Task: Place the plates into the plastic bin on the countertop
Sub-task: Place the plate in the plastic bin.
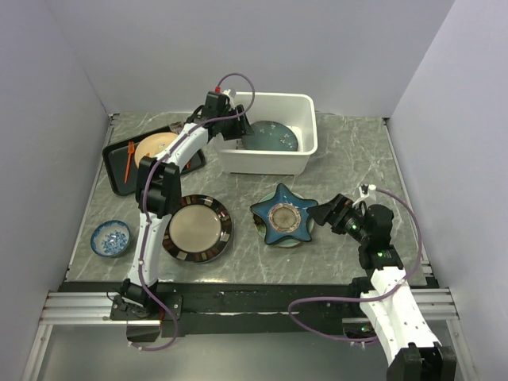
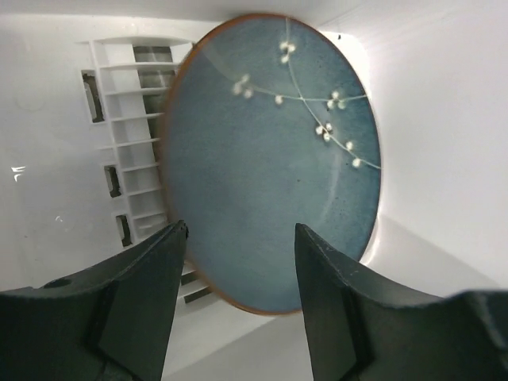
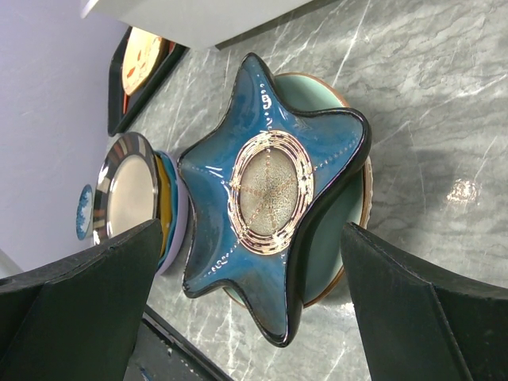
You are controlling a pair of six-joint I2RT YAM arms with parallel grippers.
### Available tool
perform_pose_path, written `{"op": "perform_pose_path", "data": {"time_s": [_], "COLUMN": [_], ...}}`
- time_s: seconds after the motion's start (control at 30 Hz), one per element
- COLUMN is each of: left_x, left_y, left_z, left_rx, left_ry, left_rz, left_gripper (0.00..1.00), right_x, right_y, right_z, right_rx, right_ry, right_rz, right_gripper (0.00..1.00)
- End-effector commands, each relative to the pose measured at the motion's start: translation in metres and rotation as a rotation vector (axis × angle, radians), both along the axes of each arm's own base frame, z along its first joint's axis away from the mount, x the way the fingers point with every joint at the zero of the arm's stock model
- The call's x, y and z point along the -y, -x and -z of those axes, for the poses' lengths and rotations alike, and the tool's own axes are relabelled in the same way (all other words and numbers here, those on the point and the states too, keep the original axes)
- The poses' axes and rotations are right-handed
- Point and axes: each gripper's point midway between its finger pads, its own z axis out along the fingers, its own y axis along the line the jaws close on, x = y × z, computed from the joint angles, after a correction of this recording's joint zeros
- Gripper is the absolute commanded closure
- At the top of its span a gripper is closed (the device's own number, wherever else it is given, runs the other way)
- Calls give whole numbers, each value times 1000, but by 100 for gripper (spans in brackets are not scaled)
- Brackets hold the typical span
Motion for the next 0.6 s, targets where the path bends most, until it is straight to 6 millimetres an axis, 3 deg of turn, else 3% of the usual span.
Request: {"op": "perform_pose_path", "data": {"time_s": [0.0,0.33,0.57], "left_x": [-5,-11,-10], "left_y": [-3,2,14], "left_z": [-79,-99,-127], "left_rx": [189,282,341], "left_ry": [-13,-183,-199], "left_rz": [-18,-71,-74], "left_gripper": [37,32,31], "right_x": [0,0,-1], "right_y": [-3,-4,-4], "right_z": [-10,-4,-2], "right_rx": [54,37,28], "right_ry": [-2,-9,-11], "right_rz": [-1,0,-3], "right_gripper": [0,0,0]}}
